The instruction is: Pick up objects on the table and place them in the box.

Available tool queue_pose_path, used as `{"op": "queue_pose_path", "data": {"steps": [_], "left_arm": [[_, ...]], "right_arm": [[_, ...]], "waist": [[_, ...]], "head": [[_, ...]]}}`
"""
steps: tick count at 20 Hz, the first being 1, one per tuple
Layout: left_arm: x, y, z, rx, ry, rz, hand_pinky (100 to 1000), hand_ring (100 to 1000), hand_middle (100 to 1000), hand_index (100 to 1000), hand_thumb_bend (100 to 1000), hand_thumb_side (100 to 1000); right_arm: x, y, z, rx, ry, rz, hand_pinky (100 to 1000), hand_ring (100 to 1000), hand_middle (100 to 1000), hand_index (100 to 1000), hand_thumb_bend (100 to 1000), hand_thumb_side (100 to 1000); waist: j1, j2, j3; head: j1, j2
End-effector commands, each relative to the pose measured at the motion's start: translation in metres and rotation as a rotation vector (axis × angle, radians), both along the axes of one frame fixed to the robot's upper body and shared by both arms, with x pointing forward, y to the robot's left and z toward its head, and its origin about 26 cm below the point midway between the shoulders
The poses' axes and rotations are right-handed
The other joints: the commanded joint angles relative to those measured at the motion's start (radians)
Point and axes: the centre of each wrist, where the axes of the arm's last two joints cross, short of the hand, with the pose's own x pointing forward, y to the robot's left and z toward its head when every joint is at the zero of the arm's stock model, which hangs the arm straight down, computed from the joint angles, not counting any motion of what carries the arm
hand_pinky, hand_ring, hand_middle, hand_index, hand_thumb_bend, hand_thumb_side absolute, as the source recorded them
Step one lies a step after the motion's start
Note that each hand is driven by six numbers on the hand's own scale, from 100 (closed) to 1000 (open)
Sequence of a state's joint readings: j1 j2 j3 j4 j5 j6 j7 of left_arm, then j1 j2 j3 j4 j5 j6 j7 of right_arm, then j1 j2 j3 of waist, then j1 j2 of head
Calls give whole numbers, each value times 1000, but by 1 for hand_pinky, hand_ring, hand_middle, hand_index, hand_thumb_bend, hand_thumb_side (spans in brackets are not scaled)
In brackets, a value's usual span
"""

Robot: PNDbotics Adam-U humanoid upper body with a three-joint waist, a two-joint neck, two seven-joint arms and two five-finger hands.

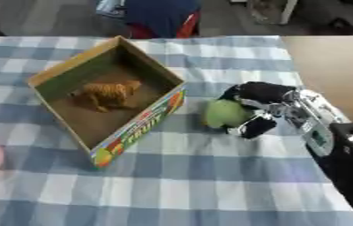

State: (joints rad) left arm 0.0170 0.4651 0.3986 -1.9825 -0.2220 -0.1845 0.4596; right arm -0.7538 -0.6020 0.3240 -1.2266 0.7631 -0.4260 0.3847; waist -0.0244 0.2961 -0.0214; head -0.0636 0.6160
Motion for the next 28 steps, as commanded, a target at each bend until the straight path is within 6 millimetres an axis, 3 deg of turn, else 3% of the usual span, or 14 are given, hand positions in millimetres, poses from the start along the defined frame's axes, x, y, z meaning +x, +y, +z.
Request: {"op": "queue_pose_path", "data": {"steps": [1, 7, 12, 21, 28], "left_arm": [[-2, 1, 9, 16, -27, 5, 336, 732, 668, 870, 666, 984], [-3, 2, 8, 14, -29, 10, 337, 732, 668, 870, 665, 982], [-4, 3, 8, 13, -28, 11, 339, 719, 669, 870, 664, 981], [-5, 3, 5, 7, -23, 12, 341, 715, 666, 870, 661, 980], [-6, 3, 3, 0, -24, 10, 341, 712, 660, 870, 659, 981]], "right_arm": [[-1, 0, 16, 35, -72, 1, 653, 745, 537, 778, 100, 387], [-2, 4, 25, 126, -162, -14, 621, 698, 486, 704, 100, 342], [-7, 19, 54, 208, -282, 31, 613, 682, 465, 685, 100, 354], [-22, 78, 124, 268, -379, 214, 586, 650, 458, 672, 100, 368], [-23, 125, 150, 300, -350, 306, 587, 644, 453, 669, 100, 392]], "waist": [[1, -20, -1], [0, -28, -4], [0, -36, -7], [3, -44, -5], [5, -40, 5]], "head": [[0, -9], [4, -6], [8, 12], [7, 49], [-9, 52]]}}
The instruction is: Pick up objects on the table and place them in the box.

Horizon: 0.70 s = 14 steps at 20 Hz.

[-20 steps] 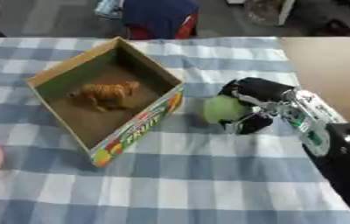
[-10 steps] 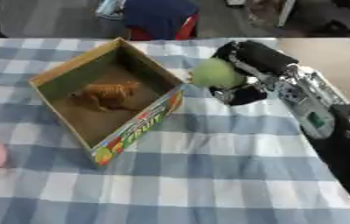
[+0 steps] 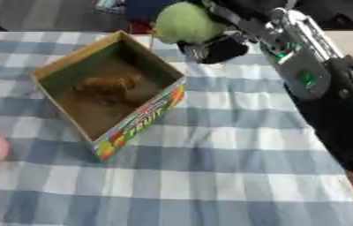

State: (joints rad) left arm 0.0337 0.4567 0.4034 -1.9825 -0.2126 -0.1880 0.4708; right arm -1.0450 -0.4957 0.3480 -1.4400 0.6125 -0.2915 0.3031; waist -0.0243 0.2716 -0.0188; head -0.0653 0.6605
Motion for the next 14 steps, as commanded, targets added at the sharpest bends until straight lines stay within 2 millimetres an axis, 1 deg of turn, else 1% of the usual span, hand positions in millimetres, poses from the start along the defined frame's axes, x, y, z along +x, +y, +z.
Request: {"op": "queue_pose_path", "data": {"steps": [1, 4, 8, 11, 14], "left_arm": [[-2, 1, 8, 18, -26, 0, 341, 712, 660, 870, 658, 981], [-2, 0, 8, 16, -29, -4, 341, 710, 659, 869, 657, 981], [-1, -1, 7, 11, -33, -6, 340, 708, 658, 868, 655, 981], [-1, -1, 7, 8, -36, -9, 340, 708, 658, 868, 654, 981], [0, -2, 8, 7, -39, -12, 340, 708, 658, 868, 654, 981]], "right_arm": [[-2, 17, 14, 10, -1, 37, 587, 644, 453, 669, 100, 392], [1, 35, 17, 10, 14, 61, 589, 647, 456, 670, 100, 403], [7, 53, 15, 6, 38, 68, 591, 646, 456, 672, 100, 420], [10, 64, 11, -4, 55, 75, 592, 649, 460, 675, 100, 427], [15, 75, 2, -35, 77, 78, 592, 652, 463, 677, 100, 435]], "waist": [[5, -14, 5], [4, -9, 13], [3, 0, 23], [2, 5, 29], [2, 10, 37]], "head": [[-10, 6], [-19, -2], [-30, -11], [-35, -21], [-40, -30]]}}
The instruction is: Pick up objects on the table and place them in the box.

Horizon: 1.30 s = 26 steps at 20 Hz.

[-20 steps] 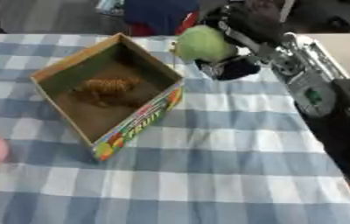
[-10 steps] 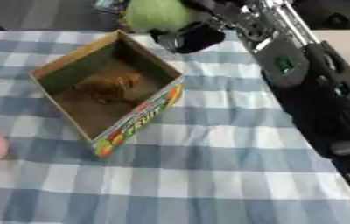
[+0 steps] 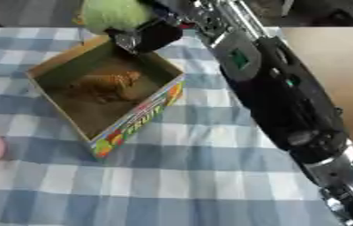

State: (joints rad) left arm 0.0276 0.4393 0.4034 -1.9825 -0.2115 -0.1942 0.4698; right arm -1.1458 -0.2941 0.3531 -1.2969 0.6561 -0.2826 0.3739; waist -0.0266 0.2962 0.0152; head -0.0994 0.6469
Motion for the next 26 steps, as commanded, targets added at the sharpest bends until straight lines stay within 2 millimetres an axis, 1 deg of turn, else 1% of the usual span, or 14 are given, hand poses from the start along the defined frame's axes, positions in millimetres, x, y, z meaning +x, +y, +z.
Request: {"op": "queue_pose_path", "data": {"steps": [1, 6, 11, 12, 13, 18, 19, 21, 22, 23, 24, 25, 26], "left_arm": [[-1, 0, 10, 21, -30, -7, 340, 708, 658, 868, 653, 981], [-1, 0, 9, 19, -32, -10, 341, 707, 658, 868, 651, 982], [-1, 0, 9, 15, -36, -6, 342, 707, 658, 868, 652, 980], [-1, 0, 9, 15, -36, -6, 343, 707, 658, 868, 652, 981], [-1, 0, 9, 14, -35, -6, 343, 707, 658, 868, 651, 980], [-2, 0, 8, 12, -35, -5, 344, 707, 658, 868, 650, 981], [-2, 0, 8, 12, -34, -5, 344, 707, 659, 868, 650, 981], [-2, 0, 7, 11, -34, -4, 344, 706, 659, 868, 650, 981], [-2, 0, 7, 11, -34, -3, 345, 706, 659, 868, 650, 981], [-2, 0, 7, 11, -34, -3, 345, 706, 659, 868, 650, 981], [-2, 1, 7, 10, -34, -2, 345, 706, 659, 868, 650, 981], [-2, 1, 7, 10, -34, -2, 345, 706, 659, 869, 649, 981], [-2, 1, 7, 10, -35, -1, 346, 706, 659, 869, 649, 981]], "right_arm": [[3, 10, 3, -35, -10, 4, 592, 653, 464, 678, 100, 436], [13, 22, -18, -119, 33, 4, 594, 673, 485, 692, 100, 458], [23, 23, -39, -212, 69, -5, 606, 706, 521, 726, 100, 501], [25, 22, -42, -228, 74, -5, 615, 723, 539, 749, 100, 535], [26, 22, -45, -245, 78, -6, 619, 729, 541, 755, 100, 546], [32, 20, -53, -293, 78, -21, 646, 767, 616, 827, 100, 610], [32, 20, -54, -301, 76, -24, 652, 775, 635, 850, 100, 631], [33, 20, -56, -324, 78, -31, 672, 800, 699, 908, 100, 711], [34, 19, -56, -333, 80, -34, 685, 817, 748, 945, 100, 764], [34, 19, -57, -339, 83, -37, 701, 838, 790, 975, 159, 800], [34, 18, -57, -341, 85, -39, 701, 838, 790, 975, 159, 800], [34, 17, -57, -334, 88, -41, 729, 870, 853, 1000, 296, 843], [33, 17, -55, -320, 89, -42, 745, 885, 875, 1000, 367, 863]], "waist": [[5, -14, 5], [6, -12, 14], [7, -11, 16], [8, -11, 16], [8, -11, 16], [10, -11, 16], [10, -11, 16], [11, -11, 16], [11, -11, 16], [11, -11, 15], [12, -11, 15], [12, -11, 15], [13, -11, 14]], "head": [[-7, -18], [-12, -25], [-10, -29], [-9, -30], [-8, -31], [-8, -34], [-8, -35], [-8, -36], [-8, -36], [-7, -36], [-7, -36], [-6, -37], [-5, -37]]}}
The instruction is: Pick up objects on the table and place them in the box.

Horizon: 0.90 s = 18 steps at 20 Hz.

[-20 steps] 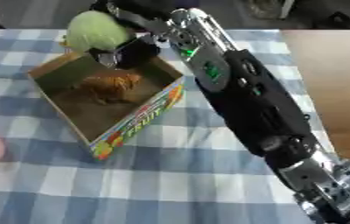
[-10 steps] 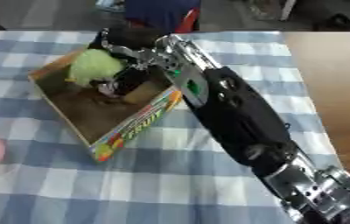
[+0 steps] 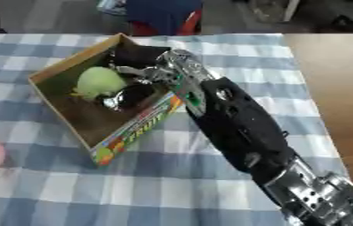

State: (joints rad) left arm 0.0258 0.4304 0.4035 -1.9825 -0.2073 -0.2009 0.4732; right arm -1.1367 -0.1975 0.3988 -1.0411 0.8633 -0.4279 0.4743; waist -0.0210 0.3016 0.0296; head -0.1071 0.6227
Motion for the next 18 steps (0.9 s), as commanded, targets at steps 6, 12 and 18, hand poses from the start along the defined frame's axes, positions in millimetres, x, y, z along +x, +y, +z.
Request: {"op": "queue_pose_path", "data": {"steps": [6, 12, 18], "left_arm": [[-3, 2, 8, 19, -26, 5, 347, 706, 659, 869, 649, 981], [-3, 2, 8, 26, -28, 8, 350, 708, 661, 869, 656, 975], [-5, 6, 12, 73, -42, 36, 351, 711, 665, 872, 669, 960]], "right_arm": [[-7, -5, 28, 105, -52, -21, 768, 906, 897, 1000, 480, 877], [-21, -15, 52, 236, -84, -15, 766, 890, 880, 1000, 447, 889], [-58, -45, 95, 553, -155, 40, 719, 837, 821, 1000, 100, 936]], "waist": [[10, -17, -2], [14, -19, -8], [16, -21, -20]], "head": [[6, -12], [15, -7], [35, 9]]}}
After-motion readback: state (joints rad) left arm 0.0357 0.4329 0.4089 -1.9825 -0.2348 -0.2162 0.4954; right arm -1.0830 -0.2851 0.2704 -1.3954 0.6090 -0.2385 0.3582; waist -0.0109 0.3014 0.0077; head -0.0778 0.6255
